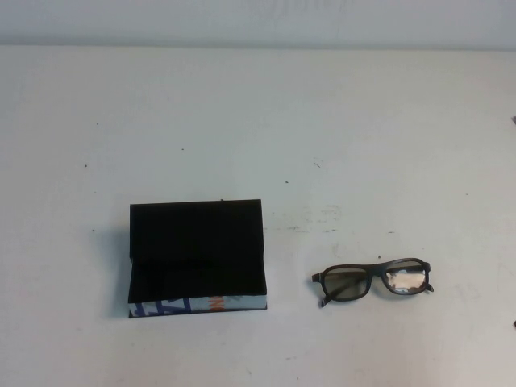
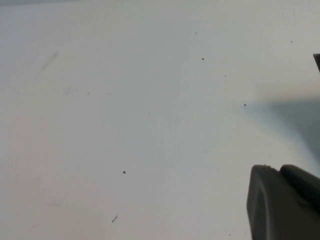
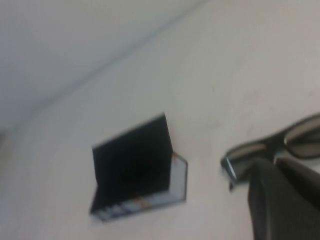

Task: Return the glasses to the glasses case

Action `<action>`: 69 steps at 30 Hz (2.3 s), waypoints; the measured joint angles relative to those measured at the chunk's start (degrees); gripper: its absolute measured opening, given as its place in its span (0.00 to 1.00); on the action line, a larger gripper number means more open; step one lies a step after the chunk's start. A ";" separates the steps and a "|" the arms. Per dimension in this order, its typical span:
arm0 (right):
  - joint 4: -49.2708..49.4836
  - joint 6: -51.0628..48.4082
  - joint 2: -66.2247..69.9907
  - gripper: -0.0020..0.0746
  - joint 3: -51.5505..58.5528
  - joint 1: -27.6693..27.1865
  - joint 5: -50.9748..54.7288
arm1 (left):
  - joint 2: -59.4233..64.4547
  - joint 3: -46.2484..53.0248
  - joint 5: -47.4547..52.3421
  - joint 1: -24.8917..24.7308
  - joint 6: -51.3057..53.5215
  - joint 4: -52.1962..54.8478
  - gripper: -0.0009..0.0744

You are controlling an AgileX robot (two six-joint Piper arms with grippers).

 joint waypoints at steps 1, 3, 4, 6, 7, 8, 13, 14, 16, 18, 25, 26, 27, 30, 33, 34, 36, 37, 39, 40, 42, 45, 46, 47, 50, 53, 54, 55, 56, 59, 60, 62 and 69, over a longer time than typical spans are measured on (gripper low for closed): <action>-2.74 0.00 2.44 0.01 -1.66 0.00 2.65 | 0.00 0.00 0.00 0.00 0.00 0.00 0.01; -8.20 0.00 8.50 0.01 -5.67 0.00 9.43 | 0.00 0.00 0.00 0.00 0.00 0.00 0.01; -10.42 0.00 11.35 0.01 -7.19 0.00 12.07 | 0.00 0.00 0.00 0.00 0.00 0.00 0.01; -15.71 -0.13 16.37 0.01 -10.68 0.00 17.70 | 0.00 0.00 0.00 0.00 0.00 0.00 0.01; -17.49 -0.75 18.10 0.01 -12.18 0.00 19.86 | 0.00 0.00 0.00 0.00 0.00 0.00 0.01; -19.26 -1.26 20.02 0.01 -13.53 0.00 21.54 | 0.00 0.00 0.00 0.00 0.00 0.00 0.01; -25.24 -5.77 27.68 0.01 -20.19 0.00 26.86 | 0.00 0.00 0.00 0.00 0.00 0.00 0.01; -26.52 -6.45 29.34 0.01 -21.83 0.24 27.67 | 0.00 0.00 0.00 0.00 0.00 0.00 0.01; -28.47 -7.33 32.73 0.01 -24.95 1.95 28.18 | 0.00 0.00 0.00 0.00 0.00 0.00 0.01; -29.52 -9.30 36.34 0.01 -27.87 5.60 28.28 | 0.00 0.00 0.00 0.00 0.00 0.00 0.01; -38.96 -13.62 50.92 0.01 -39.37 18.05 29.00 | 0.00 0.00 0.00 0.00 0.00 0.00 0.01; -40.70 -14.17 53.30 0.01 -41.15 18.89 29.33 | 0.00 0.00 0.00 0.00 0.00 0.00 0.01; -42.67 -15.13 55.64 0.02 -42.75 19.77 29.55 | 0.00 0.00 0.00 0.00 0.00 0.00 0.01; -45.96 -21.28 61.64 0.05 -46.27 21.12 29.99 | 0.00 0.00 0.00 0.00 0.00 0.00 0.01; -46.46 -30.07 66.68 0.16 -48.61 21.42 30.35 | 0.00 0.00 0.00 0.00 0.00 0.00 0.01; -46.46 -33.20 68.22 0.19 -49.18 21.42 30.35 | 0.00 0.00 0.00 0.00 0.00 0.00 0.01; -46.77 -38.38 70.92 0.28 -49.95 21.56 30.35 | 0.00 0.00 0.00 0.00 0.00 0.00 0.01; -47.25 -40.78 72.14 0.32 -50.60 21.61 30.35 | 0.00 0.00 0.00 0.00 0.00 0.00 0.01; -48.17 -44.41 74.21 0.39 -51.61 21.70 30.24 | 0.00 0.00 0.00 0.00 0.00 0.00 0.01; -48.68 -45.74 75.26 0.42 -52.19 21.70 30.02 | 0.00 0.00 0.00 0.00 0.00 0.00 0.01; -49.16 -47.69 77.08 0.46 -53.33 21.70 29.20 | 0.00 0.00 0.00 0.00 0.00 0.00 0.01; -49.40 -50.02 80.22 0.48 -55.44 21.70 28.28 | 0.00 0.00 0.00 0.00 0.00 0.00 0.01; -49.40 -50.40 81.31 0.48 -56.26 21.70 28.06 | 0.00 0.00 0.00 0.00 0.00 0.00 0.01; -49.53 -50.66 82.21 0.48 -57.10 21.70 27.96 | 0.00 0.00 0.00 0.00 0.00 0.00 0.01; -49.88 -52.16 85.58 0.48 -59.47 21.70 28.08 | 0.00 0.00 0.00 0.00 0.00 0.00 0.01; -51.44 -52.73 88.49 0.48 -61.47 21.70 29.08 | 0.00 0.00 0.00 0.00 0.00 0.00 0.01; -52.03 -53.05 89.24 0.48 -61.91 21.70 29.33 | 0.00 0.00 0.00 0.00 0.00 0.00 0.01; -52.49 -53.27 90.07 0.48 -62.30 21.70 29.44 | 0.00 0.00 0.00 0.00 0.00 0.00 0.01; -52.81 -53.42 90.72 0.48 -62.75 21.70 29.60 | 0.00 0.00 0.00 0.00 0.00 0.00 0.01; -53.07 -53.68 92.00 0.48 -63.19 21.70 29.72 | 0.00 0.00 0.00 0.00 0.00 0.00 0.01; -53.07 -53.79 92.26 0.48 -63.19 21.70 29.72 | 0.00 0.00 0.00 0.00 0.00 0.00 0.01; -53.20 -53.91 92.64 0.48 -63.24 21.70 29.72 | 0.00 0.00 0.00 0.00 0.00 0.00 0.01; -53.76 -54.14 93.67 0.48 -63.72 21.70 28.66 | 0.00 0.00 0.00 0.00 0.00 0.00 0.01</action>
